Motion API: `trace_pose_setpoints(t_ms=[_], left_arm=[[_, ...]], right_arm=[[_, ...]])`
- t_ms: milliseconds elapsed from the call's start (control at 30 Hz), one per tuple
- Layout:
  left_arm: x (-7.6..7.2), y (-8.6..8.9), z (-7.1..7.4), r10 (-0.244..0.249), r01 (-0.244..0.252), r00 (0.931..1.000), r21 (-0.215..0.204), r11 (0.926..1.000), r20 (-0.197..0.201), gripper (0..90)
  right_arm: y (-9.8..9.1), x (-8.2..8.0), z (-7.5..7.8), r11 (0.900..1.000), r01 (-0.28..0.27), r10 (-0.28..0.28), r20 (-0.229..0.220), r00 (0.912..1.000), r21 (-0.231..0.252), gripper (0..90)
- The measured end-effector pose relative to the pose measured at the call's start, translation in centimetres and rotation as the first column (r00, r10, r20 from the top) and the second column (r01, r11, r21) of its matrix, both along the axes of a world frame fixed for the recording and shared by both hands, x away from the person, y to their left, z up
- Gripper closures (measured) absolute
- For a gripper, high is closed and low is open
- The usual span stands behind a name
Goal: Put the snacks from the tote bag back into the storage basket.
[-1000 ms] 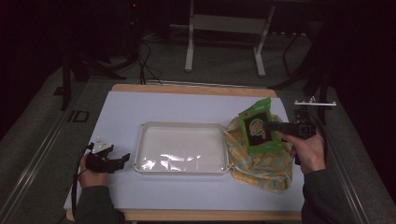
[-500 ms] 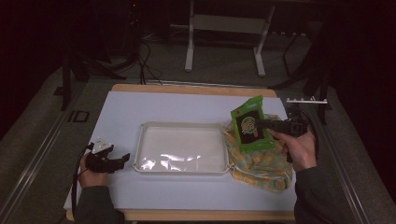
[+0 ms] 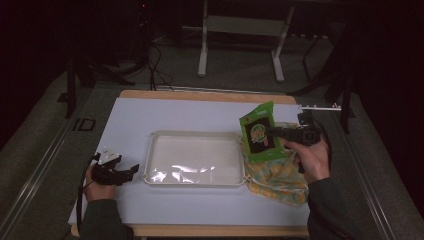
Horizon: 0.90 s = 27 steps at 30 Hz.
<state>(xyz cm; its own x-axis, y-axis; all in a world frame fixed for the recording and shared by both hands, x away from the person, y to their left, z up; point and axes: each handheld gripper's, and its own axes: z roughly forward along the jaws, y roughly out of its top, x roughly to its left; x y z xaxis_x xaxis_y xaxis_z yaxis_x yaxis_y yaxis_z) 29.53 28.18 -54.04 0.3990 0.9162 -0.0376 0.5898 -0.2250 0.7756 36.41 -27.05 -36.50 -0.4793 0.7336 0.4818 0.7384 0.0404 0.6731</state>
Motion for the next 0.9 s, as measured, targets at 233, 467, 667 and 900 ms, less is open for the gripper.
trace_pose_setpoints(t_ms=[233,467,667,900], left_arm=[[0.0,0.0,0.0,0.0,0.0,1.0,0.0,1.0,0.0,20.9],[0.0,0.0,0.0,-0.001,0.001,1.0,-0.001,1.0,0.001,20.9],[0.0,0.0,0.0,-0.002,0.002,1.0,0.0,1.0,-0.001,20.8],[0.0,0.0,0.0,-0.001,0.001,1.0,-0.002,1.0,0.0,20.9]], right_arm=[[0.8,0.1,-0.4,0.9999,-0.008,0.008,0.0,1.0,0.007,72.6],[1.3,0.2,-0.7,0.9999,-0.008,0.008,-0.005,1.0,0.015,72.6],[1.7,0.2,-1.2,0.9998,-0.008,0.008,-0.011,0.9999,0.02,72.6],[2.2,0.3,-1.7,0.9997,-0.005,0.006,-0.014,0.9999,0.026,72.6]])
